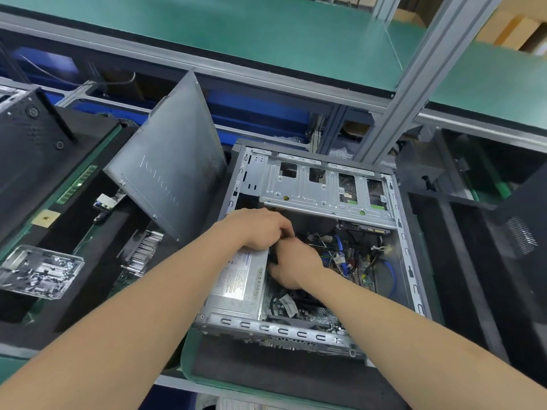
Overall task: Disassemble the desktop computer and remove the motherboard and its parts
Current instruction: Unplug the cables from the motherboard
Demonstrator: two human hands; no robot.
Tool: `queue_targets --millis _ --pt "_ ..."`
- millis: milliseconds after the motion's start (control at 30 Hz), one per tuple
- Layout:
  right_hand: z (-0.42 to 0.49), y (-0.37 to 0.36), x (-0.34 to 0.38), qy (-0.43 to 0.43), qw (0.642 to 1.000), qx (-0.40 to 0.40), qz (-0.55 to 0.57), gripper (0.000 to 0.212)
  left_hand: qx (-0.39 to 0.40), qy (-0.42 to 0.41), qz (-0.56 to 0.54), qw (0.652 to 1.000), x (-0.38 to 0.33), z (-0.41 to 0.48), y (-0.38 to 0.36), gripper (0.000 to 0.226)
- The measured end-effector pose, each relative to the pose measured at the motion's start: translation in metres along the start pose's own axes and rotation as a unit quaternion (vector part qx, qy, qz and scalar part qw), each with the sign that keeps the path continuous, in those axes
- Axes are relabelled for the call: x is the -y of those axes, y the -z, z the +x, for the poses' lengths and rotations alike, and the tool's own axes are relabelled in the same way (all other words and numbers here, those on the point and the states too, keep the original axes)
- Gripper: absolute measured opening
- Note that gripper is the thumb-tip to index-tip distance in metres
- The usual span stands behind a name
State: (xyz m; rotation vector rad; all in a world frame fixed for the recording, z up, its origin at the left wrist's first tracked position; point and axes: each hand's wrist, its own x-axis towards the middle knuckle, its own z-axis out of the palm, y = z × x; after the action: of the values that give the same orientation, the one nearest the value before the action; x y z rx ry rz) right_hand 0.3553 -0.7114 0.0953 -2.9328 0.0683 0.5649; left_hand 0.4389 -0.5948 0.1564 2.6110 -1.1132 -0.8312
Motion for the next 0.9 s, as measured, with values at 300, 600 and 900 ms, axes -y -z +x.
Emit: queue_targets --millis 300,600,900 --pt "-0.003 -0.004 -0.003 -0.007 0.997 -0.049 0.059 0.021 0.156 0.033 -0.033 0.987 -0.002 0.012 0.006 0.063" --pt "-0.003 0.012 -0.010 -0.011 0.973 -0.085 0.216 0.041 0.106 0.031 -0.062 0.992 -0.003 0.011 0.004 0.061" --pt "-0.016 0.028 -0.043 -0.025 0.955 -0.126 0.267 0.036 0.047 0.031 -0.078 0.995 -0.003 0.009 0.001 0.032"
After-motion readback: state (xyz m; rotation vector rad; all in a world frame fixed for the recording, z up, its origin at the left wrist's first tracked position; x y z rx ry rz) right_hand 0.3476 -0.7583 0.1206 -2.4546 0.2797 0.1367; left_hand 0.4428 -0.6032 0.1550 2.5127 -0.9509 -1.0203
